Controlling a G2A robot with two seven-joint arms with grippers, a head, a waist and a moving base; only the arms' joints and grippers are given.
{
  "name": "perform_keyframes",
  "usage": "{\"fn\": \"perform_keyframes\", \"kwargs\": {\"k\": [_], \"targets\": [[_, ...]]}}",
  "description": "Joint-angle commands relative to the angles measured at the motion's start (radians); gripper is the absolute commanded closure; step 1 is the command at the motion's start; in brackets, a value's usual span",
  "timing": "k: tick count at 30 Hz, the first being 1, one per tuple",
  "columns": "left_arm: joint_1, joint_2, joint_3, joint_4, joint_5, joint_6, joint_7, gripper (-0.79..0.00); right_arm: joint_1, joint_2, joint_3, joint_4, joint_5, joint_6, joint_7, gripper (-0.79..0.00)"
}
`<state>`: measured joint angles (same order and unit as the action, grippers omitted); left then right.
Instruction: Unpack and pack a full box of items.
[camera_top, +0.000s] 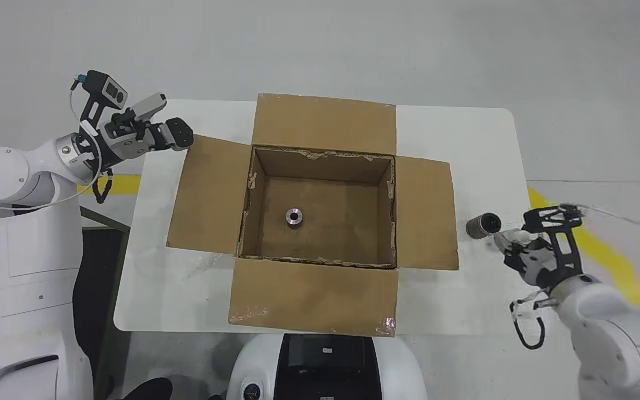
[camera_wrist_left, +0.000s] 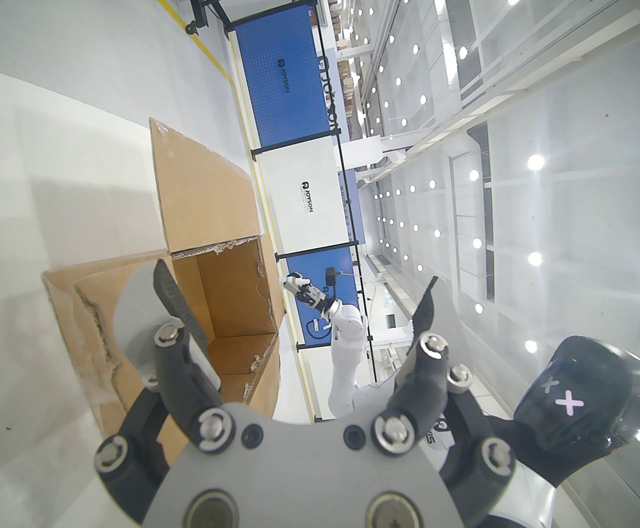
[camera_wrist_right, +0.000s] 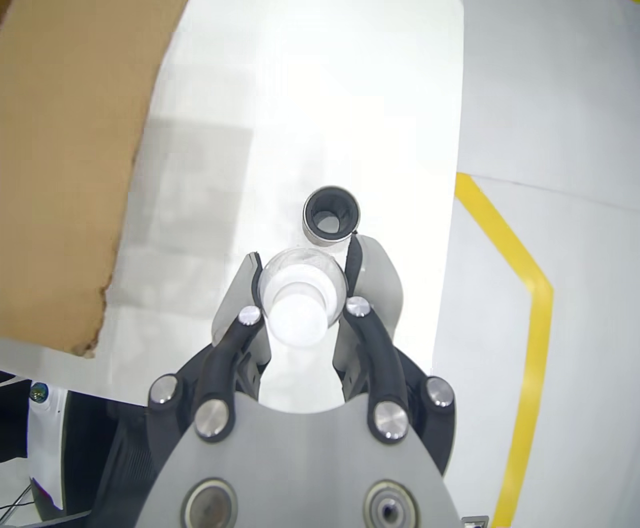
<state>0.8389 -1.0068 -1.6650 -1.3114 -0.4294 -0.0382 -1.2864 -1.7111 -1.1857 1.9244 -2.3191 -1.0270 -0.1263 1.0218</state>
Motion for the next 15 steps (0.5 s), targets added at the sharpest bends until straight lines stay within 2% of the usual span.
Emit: {"fn": "perform_keyframes", "kwargs": {"k": [1, 9, 15], "targets": [[0.000, 0.000, 0.000, 0.000, 0.000, 0.000, 0.000, -0.785, 0.014, 0.002, 0.006, -0.023, 0.016, -0.004, 0.004, 0.000], [0.000, 0.000, 0.000, 0.000, 0.000, 0.000, 0.000, -0.785, 0.114, 0.011, -0.013, -0.031, 0.125, -0.022, -0.013, 0.000], [0.000, 0.000, 0.000, 0.000, 0.000, 0.000, 0.000, -0.785, 0.209, 0.020, -0.087, -0.031, 0.134, -0.034, -0.026, 0.000]]}}
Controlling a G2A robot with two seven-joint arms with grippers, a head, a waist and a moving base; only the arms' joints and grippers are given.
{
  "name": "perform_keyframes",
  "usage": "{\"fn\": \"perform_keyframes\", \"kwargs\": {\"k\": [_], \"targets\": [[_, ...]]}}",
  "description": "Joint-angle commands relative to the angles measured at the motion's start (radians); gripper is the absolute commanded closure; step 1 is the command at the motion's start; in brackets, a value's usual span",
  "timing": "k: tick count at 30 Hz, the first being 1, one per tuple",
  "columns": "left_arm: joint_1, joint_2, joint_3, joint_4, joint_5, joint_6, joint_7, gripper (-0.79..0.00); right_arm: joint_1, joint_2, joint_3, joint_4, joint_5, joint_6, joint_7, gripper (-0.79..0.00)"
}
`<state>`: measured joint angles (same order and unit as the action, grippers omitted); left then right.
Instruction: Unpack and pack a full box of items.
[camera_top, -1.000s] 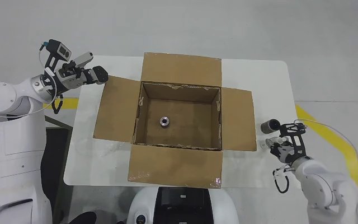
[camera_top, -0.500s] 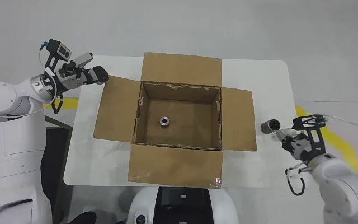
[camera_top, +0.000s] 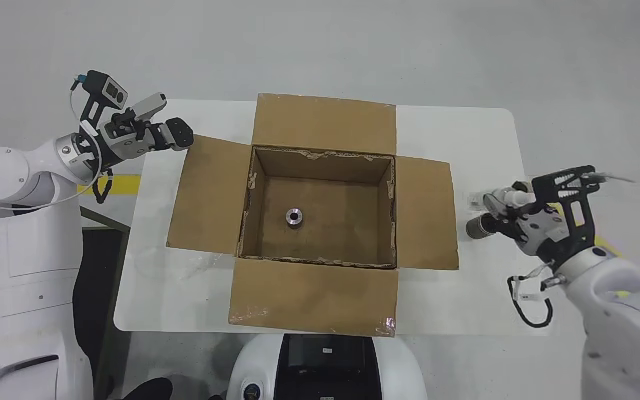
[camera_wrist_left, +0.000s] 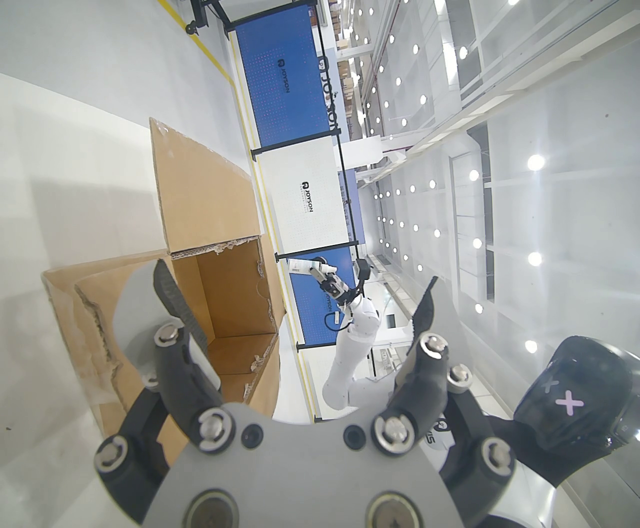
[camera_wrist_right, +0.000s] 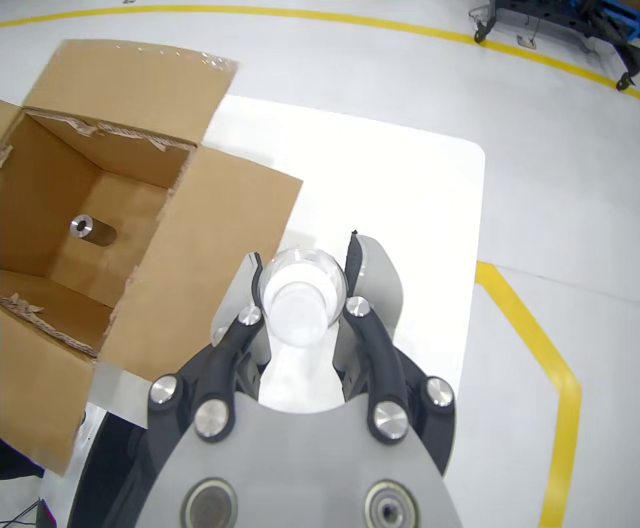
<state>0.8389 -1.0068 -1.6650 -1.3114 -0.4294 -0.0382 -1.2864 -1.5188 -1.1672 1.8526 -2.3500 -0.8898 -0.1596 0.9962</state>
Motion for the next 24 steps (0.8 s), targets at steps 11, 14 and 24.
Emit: {"fn": "perform_keyframes", "kwargs": {"k": [11, 14, 24], "targets": [[0.000, 0.000, 0.000, 0.000, 0.000, 0.000, 0.000, -0.785, 0.185, 0.004, -0.239, 0.042, 0.035, 0.063, -0.007, 0.000], [0.000, 0.000, 0.000, 0.000, 0.000, 0.000, 0.000, -0.785, 0.227, 0.001, -0.302, 0.065, 0.056, 0.081, -0.027, 0.000], [0.000, 0.000, 0.000, 0.000, 0.000, 0.000, 0.000, -0.785, 0.379, -0.013, -0.526, 0.155, 0.072, 0.101, -0.080, 0.000]]}}
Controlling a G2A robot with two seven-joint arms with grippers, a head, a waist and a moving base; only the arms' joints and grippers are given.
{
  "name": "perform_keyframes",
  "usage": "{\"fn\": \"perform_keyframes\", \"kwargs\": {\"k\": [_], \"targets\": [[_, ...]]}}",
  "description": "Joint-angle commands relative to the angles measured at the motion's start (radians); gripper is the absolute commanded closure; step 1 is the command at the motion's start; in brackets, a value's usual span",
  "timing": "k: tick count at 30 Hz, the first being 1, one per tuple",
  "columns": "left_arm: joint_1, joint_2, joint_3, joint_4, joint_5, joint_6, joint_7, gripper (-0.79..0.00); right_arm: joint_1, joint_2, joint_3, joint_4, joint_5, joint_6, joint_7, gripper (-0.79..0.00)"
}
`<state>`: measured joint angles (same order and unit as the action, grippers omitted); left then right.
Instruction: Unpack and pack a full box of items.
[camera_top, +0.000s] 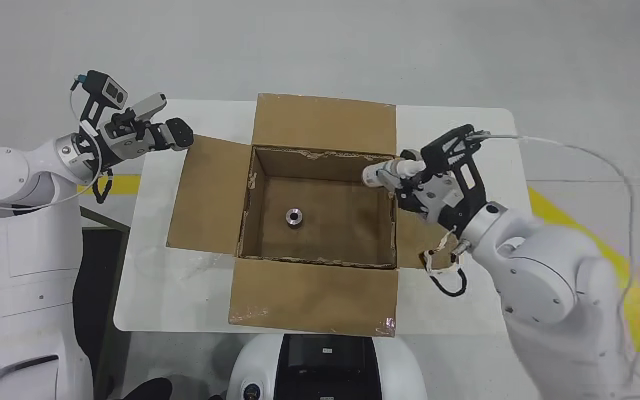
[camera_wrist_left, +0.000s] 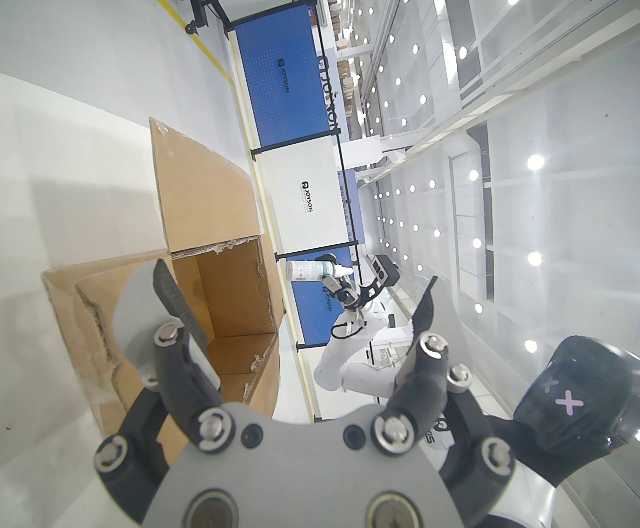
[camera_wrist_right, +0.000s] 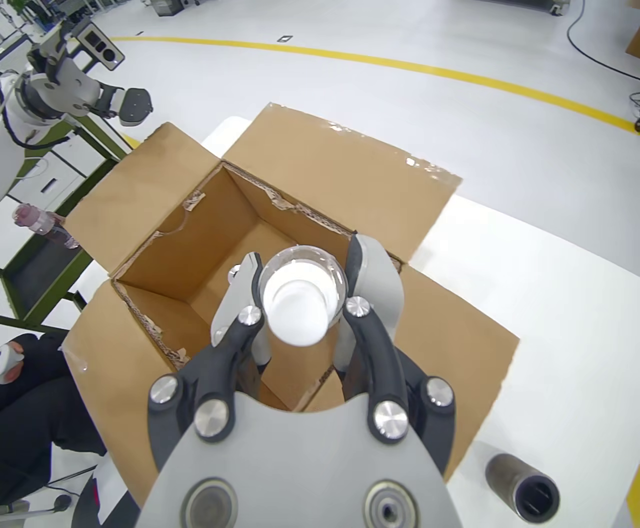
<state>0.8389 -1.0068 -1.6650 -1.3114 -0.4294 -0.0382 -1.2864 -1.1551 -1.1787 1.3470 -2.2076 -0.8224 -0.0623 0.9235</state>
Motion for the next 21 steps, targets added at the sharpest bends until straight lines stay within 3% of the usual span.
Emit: {"fn": "perform_keyframes", "kwargs": {"k": [1, 16, 21], "targets": [[0.000, 0.000, 0.000, 0.000, 0.000, 0.000, 0.000, -0.785, 0.031, -0.004, -0.041, 0.025, 0.001, 0.003, -0.010, 0.000], [0.000, 0.000, 0.000, 0.000, 0.000, 0.000, 0.000, -0.785, 0.175, -0.034, -0.253, 0.173, 0.066, 0.028, -0.031, 0.000], [0.000, 0.000, 0.000, 0.000, 0.000, 0.000, 0.000, -0.785, 0.211, -0.038, -0.301, 0.199, 0.044, 0.011, 0.039, 0.000]]}}
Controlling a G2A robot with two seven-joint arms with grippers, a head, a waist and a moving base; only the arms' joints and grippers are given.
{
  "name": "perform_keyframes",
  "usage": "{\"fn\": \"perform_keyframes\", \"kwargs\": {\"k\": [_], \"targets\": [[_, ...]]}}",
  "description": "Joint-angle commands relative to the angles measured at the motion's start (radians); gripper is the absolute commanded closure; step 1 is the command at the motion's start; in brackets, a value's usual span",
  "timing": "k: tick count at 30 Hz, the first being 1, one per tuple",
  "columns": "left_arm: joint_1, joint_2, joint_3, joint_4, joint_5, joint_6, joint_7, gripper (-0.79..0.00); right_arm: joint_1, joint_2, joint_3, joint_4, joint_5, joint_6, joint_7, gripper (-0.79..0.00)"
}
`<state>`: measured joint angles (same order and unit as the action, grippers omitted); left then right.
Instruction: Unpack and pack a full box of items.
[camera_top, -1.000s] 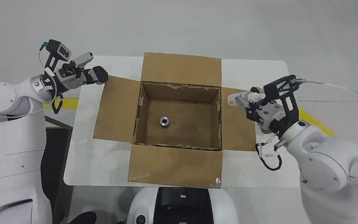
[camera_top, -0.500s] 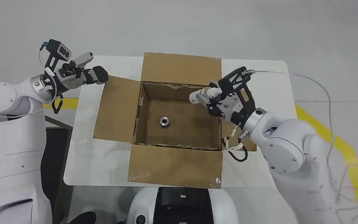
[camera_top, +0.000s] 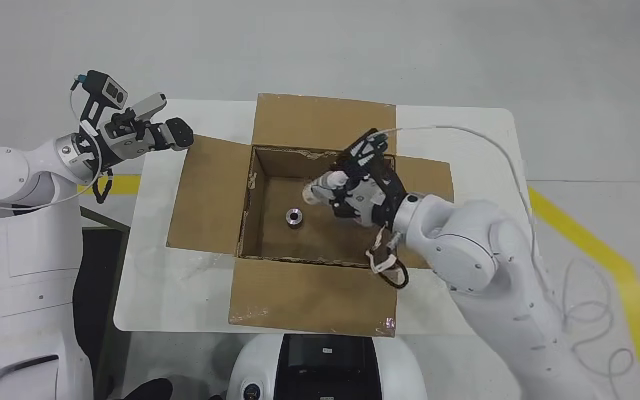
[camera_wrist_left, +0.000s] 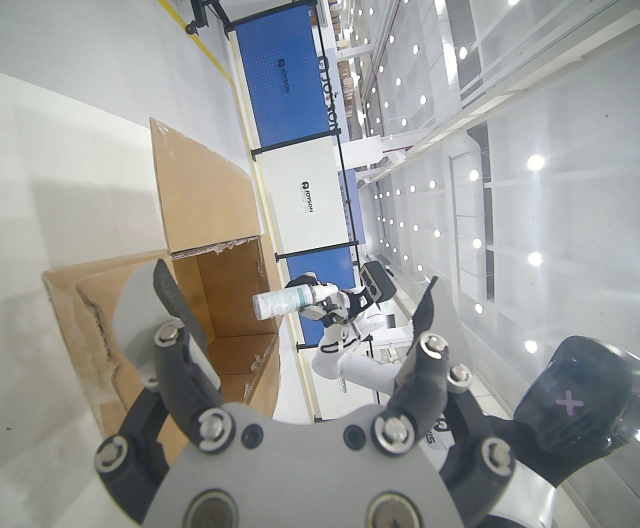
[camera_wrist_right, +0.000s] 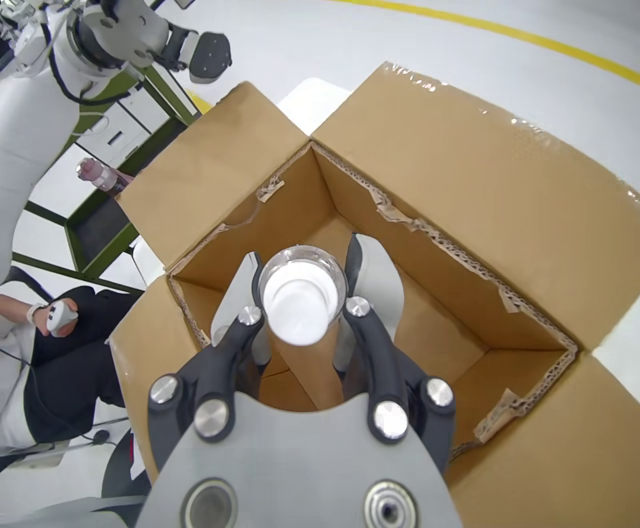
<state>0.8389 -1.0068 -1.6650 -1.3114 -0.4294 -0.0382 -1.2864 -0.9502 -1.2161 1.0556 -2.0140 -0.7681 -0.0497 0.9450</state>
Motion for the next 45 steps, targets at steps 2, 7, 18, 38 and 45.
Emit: {"fn": "perform_keyframes", "kwargs": {"k": [2, 7, 18, 38, 45], "targets": [[0.000, 0.000, 0.000, 0.000, 0.000, 0.000, 0.000, -0.785, 0.020, -0.002, -0.034, 0.018, -0.027, -0.005, 0.045, 0.000], [0.000, 0.000, 0.000, 0.000, 0.000, 0.000, 0.000, -0.785, 0.051, -0.013, -0.102, 0.071, -0.045, -0.008, 0.066, 0.000], [0.000, 0.000, 0.000, 0.000, 0.000, 0.000, 0.000, -0.785, 0.103, -0.034, -0.199, 0.180, -0.158, 0.024, 0.068, 0.000], [0.000, 0.000, 0.000, 0.000, 0.000, 0.000, 0.000, -0.785, 0.163, -0.077, -0.269, 0.399, -0.246, 0.055, -0.016, 0.000], [0.000, 0.000, 0.000, 0.000, 0.000, 0.000, 0.000, -0.785, 0.171, -0.092, -0.285, 0.435, -0.245, 0.057, -0.015, -0.326]]}}
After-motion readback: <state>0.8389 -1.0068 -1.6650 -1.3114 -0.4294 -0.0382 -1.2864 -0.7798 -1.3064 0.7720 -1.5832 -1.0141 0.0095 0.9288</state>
